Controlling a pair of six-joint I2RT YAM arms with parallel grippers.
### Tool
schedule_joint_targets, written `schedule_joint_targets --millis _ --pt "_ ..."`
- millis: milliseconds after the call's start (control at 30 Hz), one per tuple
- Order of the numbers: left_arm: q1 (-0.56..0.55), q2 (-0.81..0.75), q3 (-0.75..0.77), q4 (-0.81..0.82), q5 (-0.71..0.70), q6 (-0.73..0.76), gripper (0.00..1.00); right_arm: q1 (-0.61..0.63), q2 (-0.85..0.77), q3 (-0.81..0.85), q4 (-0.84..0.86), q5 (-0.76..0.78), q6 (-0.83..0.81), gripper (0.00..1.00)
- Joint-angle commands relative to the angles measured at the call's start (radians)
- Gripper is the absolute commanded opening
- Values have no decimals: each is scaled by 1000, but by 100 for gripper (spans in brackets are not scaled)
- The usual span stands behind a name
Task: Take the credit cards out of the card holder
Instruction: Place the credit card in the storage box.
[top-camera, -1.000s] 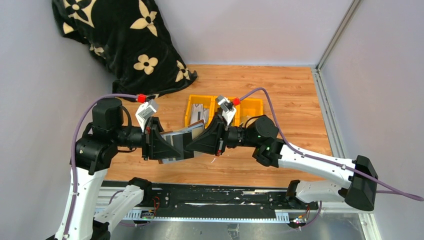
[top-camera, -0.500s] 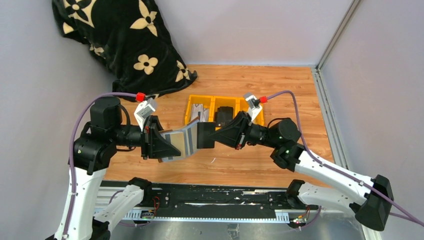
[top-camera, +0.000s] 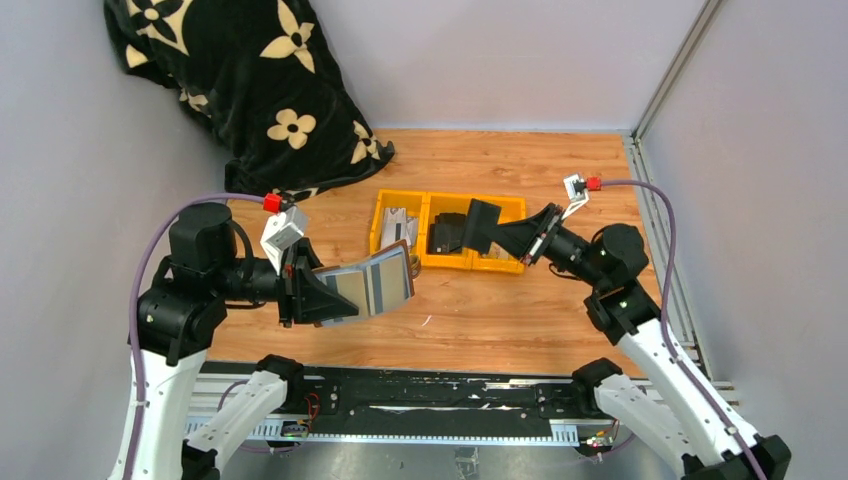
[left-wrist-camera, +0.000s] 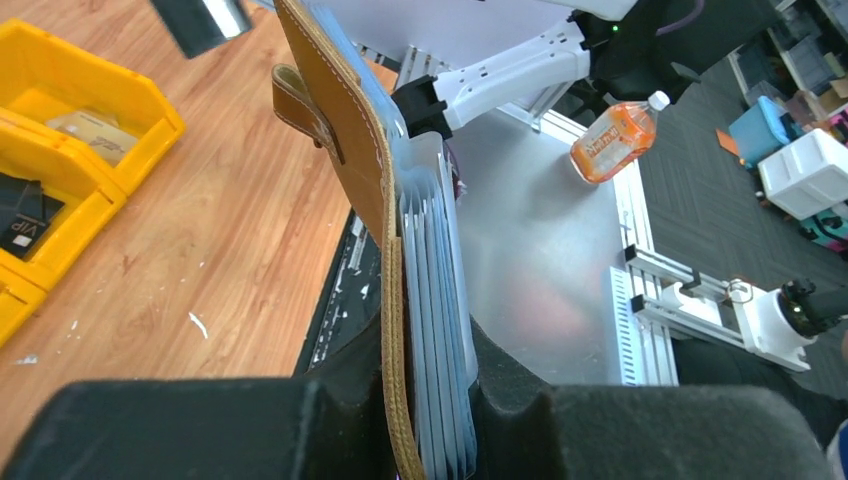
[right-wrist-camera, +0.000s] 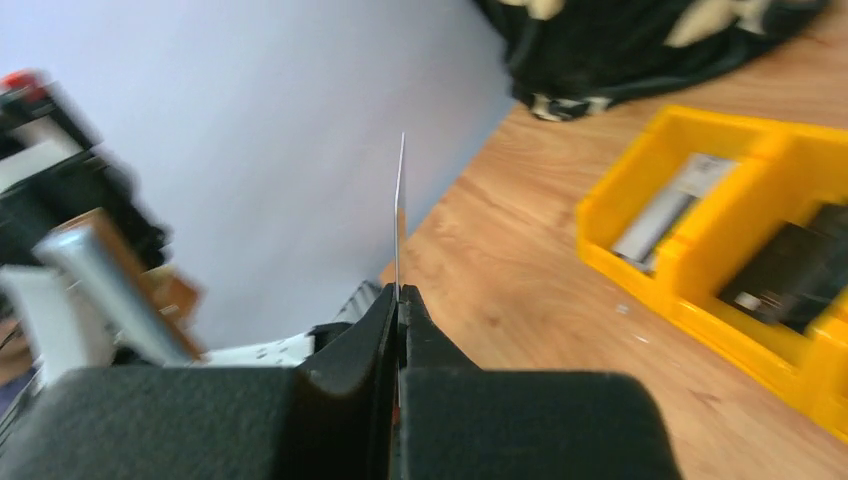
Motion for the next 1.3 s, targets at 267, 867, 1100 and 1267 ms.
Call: schedule_joint_targets --millis 267,867,1100,1267 --pt "-7 -7 -2 -86 -64 121 0 -88 553 210 -313 132 -225 0" --pt "-7 75 0 -296 -256 384 0 28 1080 518 -327 368 -264 0" --pt "-7 49 -1 -297 -255 398 0 37 1119 571 -412 447 -301 0" --pt "-7 41 -1 -298 -247 402 0 40 1102 560 -433 478 -309 0"
